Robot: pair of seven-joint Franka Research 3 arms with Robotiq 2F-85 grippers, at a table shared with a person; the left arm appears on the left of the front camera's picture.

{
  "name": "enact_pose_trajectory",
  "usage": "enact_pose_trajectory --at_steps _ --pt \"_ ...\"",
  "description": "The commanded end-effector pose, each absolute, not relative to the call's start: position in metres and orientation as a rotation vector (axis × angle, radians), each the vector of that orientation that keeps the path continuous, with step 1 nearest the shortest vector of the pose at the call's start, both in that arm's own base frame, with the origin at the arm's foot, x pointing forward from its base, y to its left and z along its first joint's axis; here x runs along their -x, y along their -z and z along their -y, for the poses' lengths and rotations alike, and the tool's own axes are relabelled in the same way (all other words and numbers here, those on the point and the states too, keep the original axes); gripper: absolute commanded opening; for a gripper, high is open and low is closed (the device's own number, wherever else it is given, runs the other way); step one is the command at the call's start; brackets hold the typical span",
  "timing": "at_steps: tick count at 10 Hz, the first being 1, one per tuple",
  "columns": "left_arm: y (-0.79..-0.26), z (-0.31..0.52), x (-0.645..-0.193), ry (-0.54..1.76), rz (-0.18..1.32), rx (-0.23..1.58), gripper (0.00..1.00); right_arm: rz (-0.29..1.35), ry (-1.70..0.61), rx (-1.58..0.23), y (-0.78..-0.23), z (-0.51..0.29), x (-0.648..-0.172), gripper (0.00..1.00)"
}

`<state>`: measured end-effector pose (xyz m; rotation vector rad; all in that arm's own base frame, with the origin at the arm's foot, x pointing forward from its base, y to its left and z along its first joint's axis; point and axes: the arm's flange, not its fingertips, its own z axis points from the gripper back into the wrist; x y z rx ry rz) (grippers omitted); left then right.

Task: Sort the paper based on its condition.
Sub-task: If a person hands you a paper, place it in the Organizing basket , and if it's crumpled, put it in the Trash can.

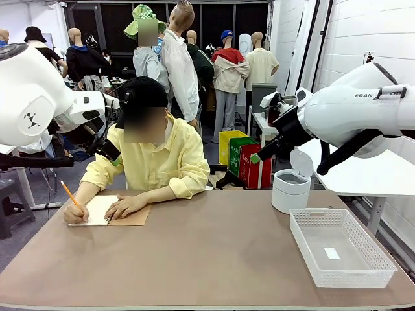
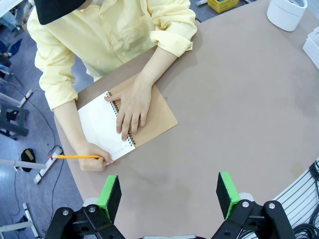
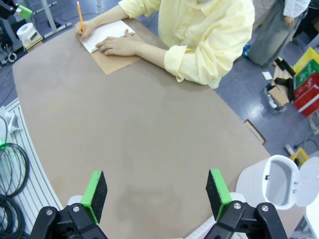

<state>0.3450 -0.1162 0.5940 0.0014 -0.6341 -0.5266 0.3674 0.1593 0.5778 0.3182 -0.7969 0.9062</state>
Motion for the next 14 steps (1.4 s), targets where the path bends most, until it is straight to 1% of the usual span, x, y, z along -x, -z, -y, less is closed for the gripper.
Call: enact_pose_trajectory --at_steps 1,14 --pt "-0.5942 0.1162 -0.3445 0.528 0.627 0.001 1.0 0.792 -0.909 -0.32 -0.5768 -0.1597 -0.3667 1.0" --pt "-0.5942 0.1162 -0.3445 0.528 0.627 0.001 1.0 0.792 -0.909 -0.32 -0.5768 -0.1597 -0.3667 1.0"
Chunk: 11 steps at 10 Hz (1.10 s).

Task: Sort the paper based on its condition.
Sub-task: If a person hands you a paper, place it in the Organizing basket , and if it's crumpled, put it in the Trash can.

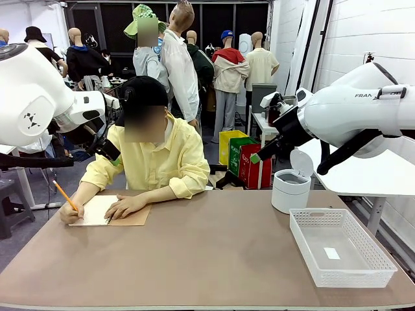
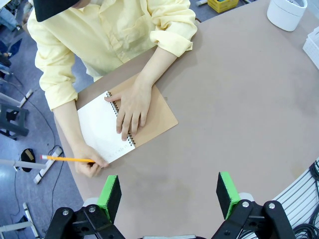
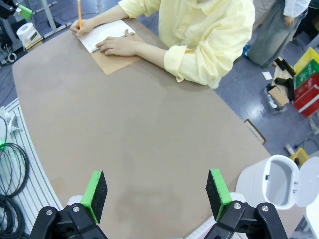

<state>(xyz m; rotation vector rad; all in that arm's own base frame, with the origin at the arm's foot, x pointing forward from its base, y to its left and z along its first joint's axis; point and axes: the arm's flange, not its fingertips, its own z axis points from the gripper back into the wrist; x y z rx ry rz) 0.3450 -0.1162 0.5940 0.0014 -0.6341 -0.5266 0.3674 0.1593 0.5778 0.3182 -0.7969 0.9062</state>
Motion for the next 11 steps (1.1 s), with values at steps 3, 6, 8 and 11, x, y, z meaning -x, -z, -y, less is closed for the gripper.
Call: enact_pose_trajectory --at_steps 3,6,8,11 --pt "-0.5942 0.1162 -0.3445 0.528 0.627 0.001 1.0 0.792 -0.909 -0.32 -0.5768 -0.1597 -0.3667 1.0" --pt "-0.5942 0.1162 -0.3445 0.528 0.627 0.001 1.0 0.792 -0.909 -0.32 -0.5768 -0.1597 -0.3667 1.0" --pt "-0.5942 0.1162 -0.3445 0.528 0.627 0.001 1.0 0.792 -0.909 -0.32 -0.5768 -0.1597 -0.3667 1.0" --pt "-0.5942 0.1162 -0.3445 0.528 0.627 0.001 1.0 0.792 -0.909 -0.32 -0.5768 -0.1597 -0.3667 1.0"
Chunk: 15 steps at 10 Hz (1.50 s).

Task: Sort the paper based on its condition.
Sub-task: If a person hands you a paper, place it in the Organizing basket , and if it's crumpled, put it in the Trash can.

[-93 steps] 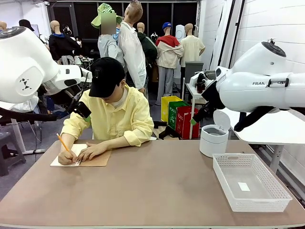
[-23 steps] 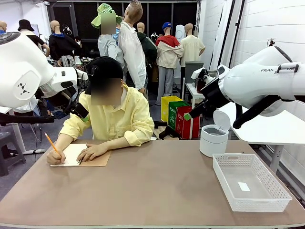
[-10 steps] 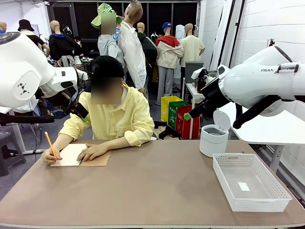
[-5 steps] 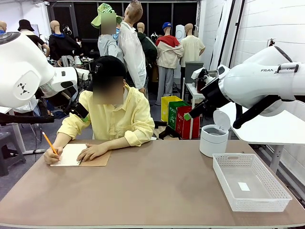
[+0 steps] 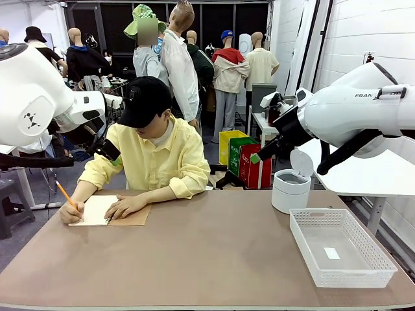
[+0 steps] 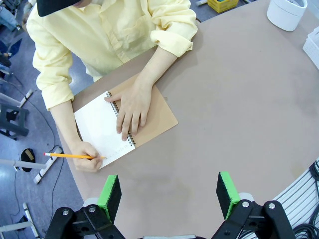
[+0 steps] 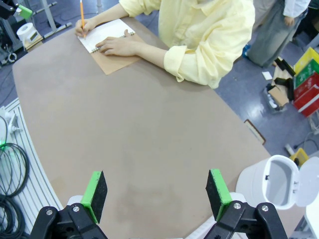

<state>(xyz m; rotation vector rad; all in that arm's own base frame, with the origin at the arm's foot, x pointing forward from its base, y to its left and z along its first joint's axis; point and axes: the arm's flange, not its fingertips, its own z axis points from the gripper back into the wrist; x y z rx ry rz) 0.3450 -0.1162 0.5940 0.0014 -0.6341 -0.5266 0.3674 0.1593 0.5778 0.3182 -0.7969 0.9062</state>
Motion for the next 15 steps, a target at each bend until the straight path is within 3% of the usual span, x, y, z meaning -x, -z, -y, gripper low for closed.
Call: enact_pose_trajectory --at_steps 1,15 --pt "-0.5942 0.1162 -0.3445 0.528 0.627 0.001 1.0 0.792 -0.909 -0.32 -0.5768 -0.1597 -0.3667 1.0" --pt "-0.5942 0.1162 -0.3445 0.528 0.627 0.001 1.0 0.792 -0.909 -0.32 -0.5768 -0.1597 -0.3667 1.0"
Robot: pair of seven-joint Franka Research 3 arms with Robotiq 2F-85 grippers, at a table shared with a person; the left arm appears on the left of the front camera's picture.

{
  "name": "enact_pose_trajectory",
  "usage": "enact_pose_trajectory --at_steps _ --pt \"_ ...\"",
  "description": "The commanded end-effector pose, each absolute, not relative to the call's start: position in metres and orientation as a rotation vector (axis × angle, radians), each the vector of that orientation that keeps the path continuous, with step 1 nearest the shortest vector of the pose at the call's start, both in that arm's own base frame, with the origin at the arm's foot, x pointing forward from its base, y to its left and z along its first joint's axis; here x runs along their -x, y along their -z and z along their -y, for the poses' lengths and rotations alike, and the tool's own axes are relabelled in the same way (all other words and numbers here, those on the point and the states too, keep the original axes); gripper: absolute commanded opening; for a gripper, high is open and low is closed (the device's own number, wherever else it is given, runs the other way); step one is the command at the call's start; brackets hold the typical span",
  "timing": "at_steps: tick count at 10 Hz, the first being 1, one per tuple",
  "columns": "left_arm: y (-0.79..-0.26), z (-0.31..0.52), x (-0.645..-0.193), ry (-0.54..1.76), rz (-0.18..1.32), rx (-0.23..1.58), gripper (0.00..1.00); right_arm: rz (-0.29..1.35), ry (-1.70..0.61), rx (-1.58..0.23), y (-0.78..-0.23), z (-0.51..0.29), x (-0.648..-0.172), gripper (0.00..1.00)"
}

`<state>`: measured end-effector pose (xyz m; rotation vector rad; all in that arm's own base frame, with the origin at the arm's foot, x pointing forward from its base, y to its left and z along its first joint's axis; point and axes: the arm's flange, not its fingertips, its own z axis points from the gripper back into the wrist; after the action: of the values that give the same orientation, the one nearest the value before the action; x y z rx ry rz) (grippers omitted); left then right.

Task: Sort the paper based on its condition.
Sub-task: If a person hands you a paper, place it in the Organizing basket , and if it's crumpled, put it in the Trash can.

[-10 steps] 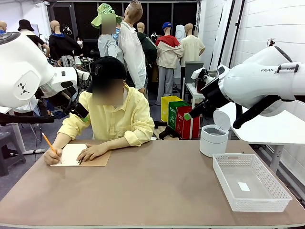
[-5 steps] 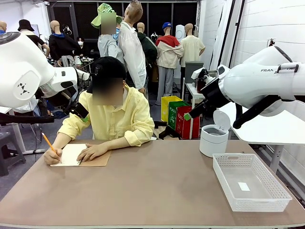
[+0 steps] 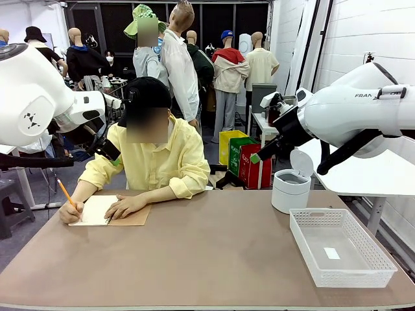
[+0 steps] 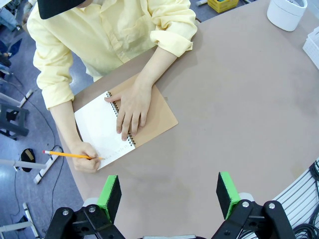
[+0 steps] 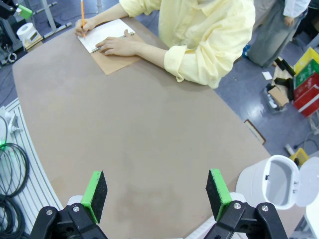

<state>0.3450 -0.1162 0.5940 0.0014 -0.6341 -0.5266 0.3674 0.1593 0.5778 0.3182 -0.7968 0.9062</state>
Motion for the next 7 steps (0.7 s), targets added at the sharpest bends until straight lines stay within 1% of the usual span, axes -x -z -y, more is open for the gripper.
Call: enact_pose_trajectory --at_steps 1,7 --pt "-0.5942 0.1162 -0.3445 0.528 0.627 0.001 1.0 0.792 -0.909 -0.32 -0.5768 -0.1597 -0.3667 1.0" --pt "-0.5942 0.1162 -0.3445 0.528 0.627 0.001 1.0 0.792 -0.909 -0.32 -0.5768 -0.1597 -0.3667 1.0"
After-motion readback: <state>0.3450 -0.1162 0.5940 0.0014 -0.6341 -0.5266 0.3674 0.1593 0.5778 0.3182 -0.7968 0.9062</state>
